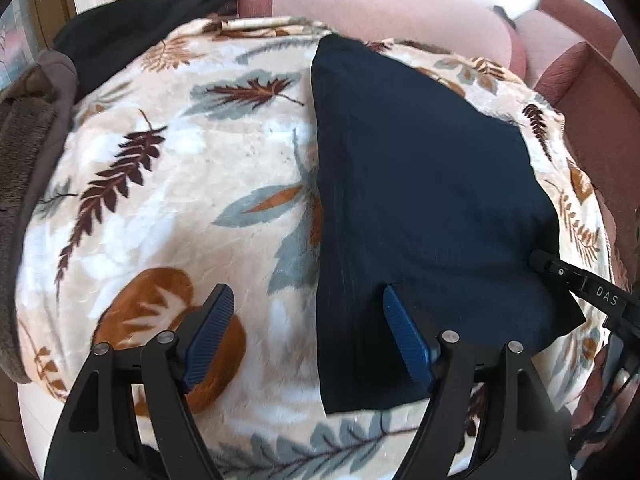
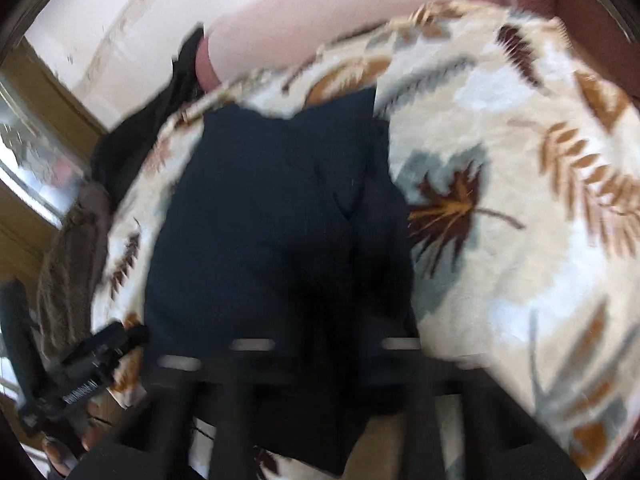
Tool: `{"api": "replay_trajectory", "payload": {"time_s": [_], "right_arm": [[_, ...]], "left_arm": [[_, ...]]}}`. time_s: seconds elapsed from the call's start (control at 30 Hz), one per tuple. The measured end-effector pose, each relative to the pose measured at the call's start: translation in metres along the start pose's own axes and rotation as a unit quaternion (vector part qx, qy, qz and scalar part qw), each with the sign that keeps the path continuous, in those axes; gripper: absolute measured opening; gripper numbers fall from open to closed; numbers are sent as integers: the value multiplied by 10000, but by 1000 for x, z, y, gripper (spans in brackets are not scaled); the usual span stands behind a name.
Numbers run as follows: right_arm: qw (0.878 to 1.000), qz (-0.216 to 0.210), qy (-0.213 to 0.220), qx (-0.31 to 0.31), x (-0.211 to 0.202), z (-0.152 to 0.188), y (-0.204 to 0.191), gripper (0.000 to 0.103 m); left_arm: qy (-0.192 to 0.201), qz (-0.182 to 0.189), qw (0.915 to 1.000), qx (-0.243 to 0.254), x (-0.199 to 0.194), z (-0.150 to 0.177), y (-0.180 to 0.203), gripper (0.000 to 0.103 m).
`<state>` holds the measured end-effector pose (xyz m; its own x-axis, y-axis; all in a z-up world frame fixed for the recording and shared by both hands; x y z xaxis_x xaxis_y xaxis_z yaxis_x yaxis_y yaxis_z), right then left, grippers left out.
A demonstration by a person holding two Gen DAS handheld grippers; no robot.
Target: Fold large clothes
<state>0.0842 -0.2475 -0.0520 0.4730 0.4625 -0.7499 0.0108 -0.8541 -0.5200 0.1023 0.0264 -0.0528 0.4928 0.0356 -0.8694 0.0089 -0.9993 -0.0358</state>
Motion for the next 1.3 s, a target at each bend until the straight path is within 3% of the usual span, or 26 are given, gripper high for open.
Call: {"api": "replay_trajectory", "payload": {"time_s": [0.1,0.27,0.33,0.4,0.43,0.5,0.57,0.63,0.73,0.77,0.83,0.97,1.07,1.13,1.17,1.2,1.3], "right_arm": [[9980,-291,536,184,-21,-12,9,2],[9994,-118,-160,290,5,-13,29,2],[9995,-160,-52,261,-4,-21,21,9],[9985,-340,360,240,-19,-38,11,10],[9979,-379,495,175,-22,-44,6,13],[9976,-292,634,31,-20,-58,-1,31],[9978,-97,644,-106,-4,-65,-6,35],[9981,238,500,-273,20,-66,-1,34],[9969,723,-7,-320,54,-63,17,52],[9977,661,59,-165,51,-64,22,59],[9981,607,103,-2,41,-66,23,58],[9914,1264,116,-329,9,-57,15,63],[9872,1497,234,-496,-16,-44,8,86],[9837,1616,315,-724,-33,-34,1,88],[9814,1691,307,-850,-39,-27,-2,92],[9782,1794,280,-1007,-46,-18,-7,102],[9696,2004,411,-1342,-63,1,-15,103]], "left_arm": [[119,50,9999,3,0,-10,-1,77],[-20,56,9999,82,15,-24,8,79],[55,165,9998,29,12,-32,8,79],[201,235,9995,-105,6,-43,7,79],[236,255,9993,-144,5,-48,8,79],[246,230,9993,-137,8,-57,13,79],[217,128,9997,-77,18,-61,20,79],[89,68,9999,-52,31,-61,24,79],[-97,114,9998,-103,44,-59,28,81],[-113,131,9998,-117,42,-59,27,81],[-18,174,9998,-65,33,-60,24,81],[214,77,9997,105,12,-53,20,81],[393,-11,9990,206,-5,-40,17,81],[518,-118,9981,310,-15,-30,18,81],[590,-177,9974,381,-22,-22,18,81],[630,-211,9969,428,-25,-18,19,81],[744,-275,9952,580,-37,0,21,81]]}}
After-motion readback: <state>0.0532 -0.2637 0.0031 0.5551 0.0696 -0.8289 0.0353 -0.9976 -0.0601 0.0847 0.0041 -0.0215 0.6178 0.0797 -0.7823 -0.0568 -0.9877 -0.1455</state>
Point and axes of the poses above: each gripper's, at about its wrist camera, not at the fingertips, and x roughly the way its jaws point, y to its right, z to its underside, the point moved 4 cm from there along x, roughly the way its jaws point, and after that the axes turned 5 degrees about -z, right-handed, at the moved point
